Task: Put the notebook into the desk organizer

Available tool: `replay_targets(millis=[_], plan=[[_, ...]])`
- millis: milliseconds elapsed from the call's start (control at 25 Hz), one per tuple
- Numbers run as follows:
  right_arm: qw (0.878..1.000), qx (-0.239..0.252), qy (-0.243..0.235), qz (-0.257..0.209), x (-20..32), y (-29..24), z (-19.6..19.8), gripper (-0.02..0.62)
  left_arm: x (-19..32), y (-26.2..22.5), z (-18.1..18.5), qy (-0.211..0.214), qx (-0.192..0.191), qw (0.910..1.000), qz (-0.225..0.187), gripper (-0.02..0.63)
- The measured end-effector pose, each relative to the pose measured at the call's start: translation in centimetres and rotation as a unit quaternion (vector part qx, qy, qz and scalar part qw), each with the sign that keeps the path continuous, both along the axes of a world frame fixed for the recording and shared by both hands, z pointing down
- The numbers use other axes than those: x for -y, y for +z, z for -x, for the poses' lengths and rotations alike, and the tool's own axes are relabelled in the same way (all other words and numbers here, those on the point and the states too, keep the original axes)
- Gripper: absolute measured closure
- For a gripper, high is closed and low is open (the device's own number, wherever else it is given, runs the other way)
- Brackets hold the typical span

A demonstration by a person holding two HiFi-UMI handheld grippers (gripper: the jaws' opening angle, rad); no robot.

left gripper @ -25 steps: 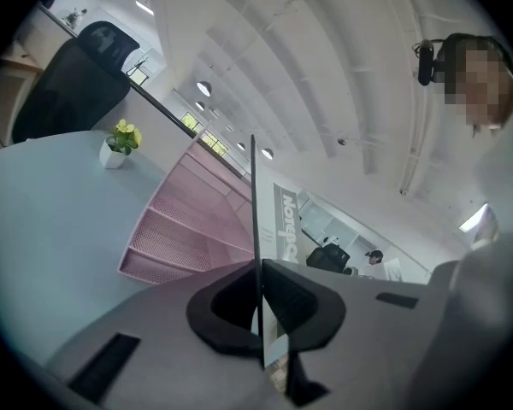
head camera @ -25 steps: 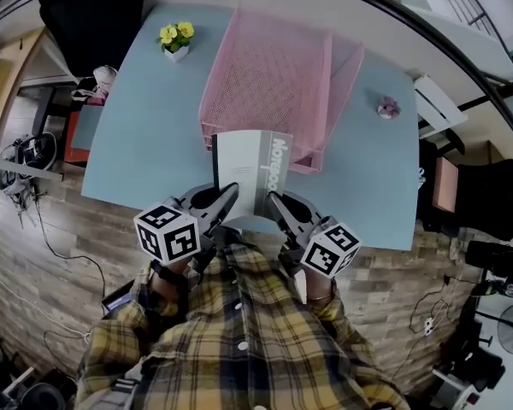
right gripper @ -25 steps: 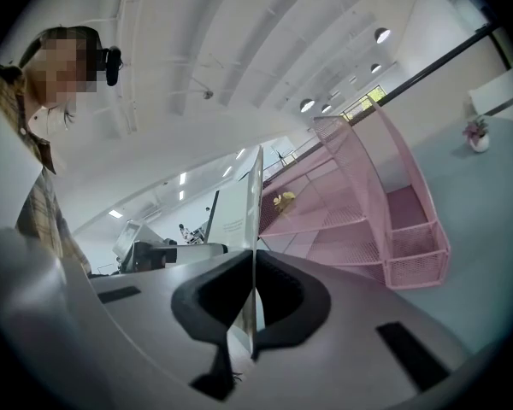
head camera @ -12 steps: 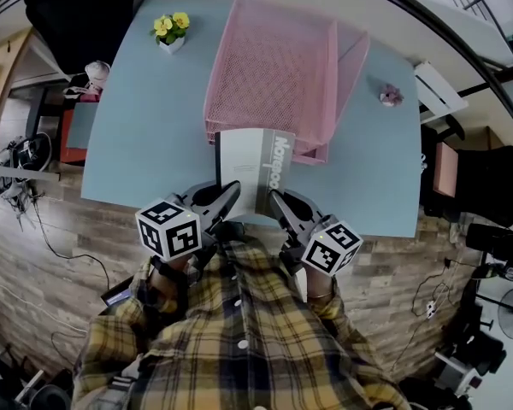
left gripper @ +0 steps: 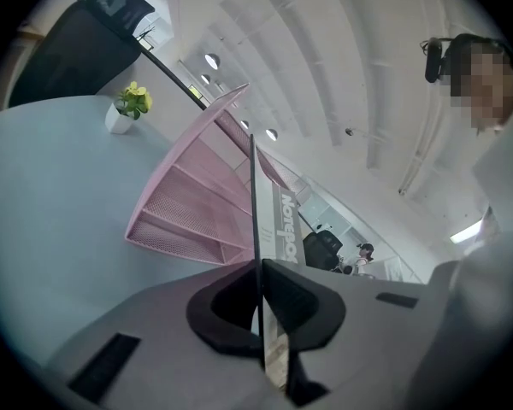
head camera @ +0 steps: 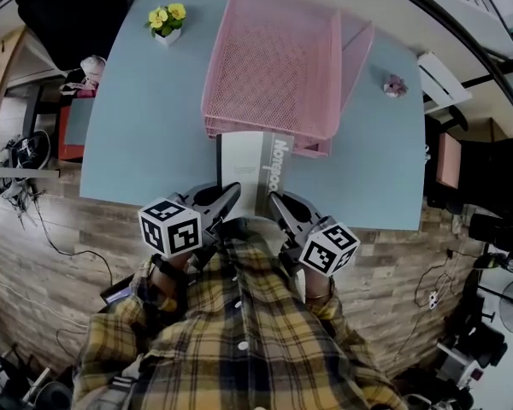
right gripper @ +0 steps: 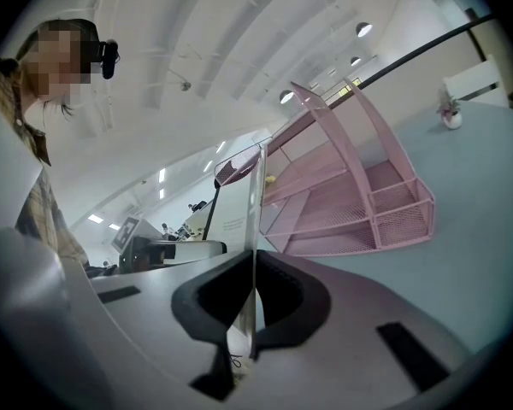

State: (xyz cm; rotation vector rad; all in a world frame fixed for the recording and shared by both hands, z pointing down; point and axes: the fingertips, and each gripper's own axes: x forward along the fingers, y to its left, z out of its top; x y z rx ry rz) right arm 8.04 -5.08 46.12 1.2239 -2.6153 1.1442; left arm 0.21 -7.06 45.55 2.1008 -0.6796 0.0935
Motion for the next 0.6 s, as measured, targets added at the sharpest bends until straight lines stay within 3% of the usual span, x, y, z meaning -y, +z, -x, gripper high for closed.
replay_targets(millis=[600], plan=[[0.999, -0.004, 0.017, 0.03, 2.1, 2.7, -1.2, 0.581, 2.4, 2.8, -1.3, 0.017, -0.003, 0.9992, 0.037, 0.6]])
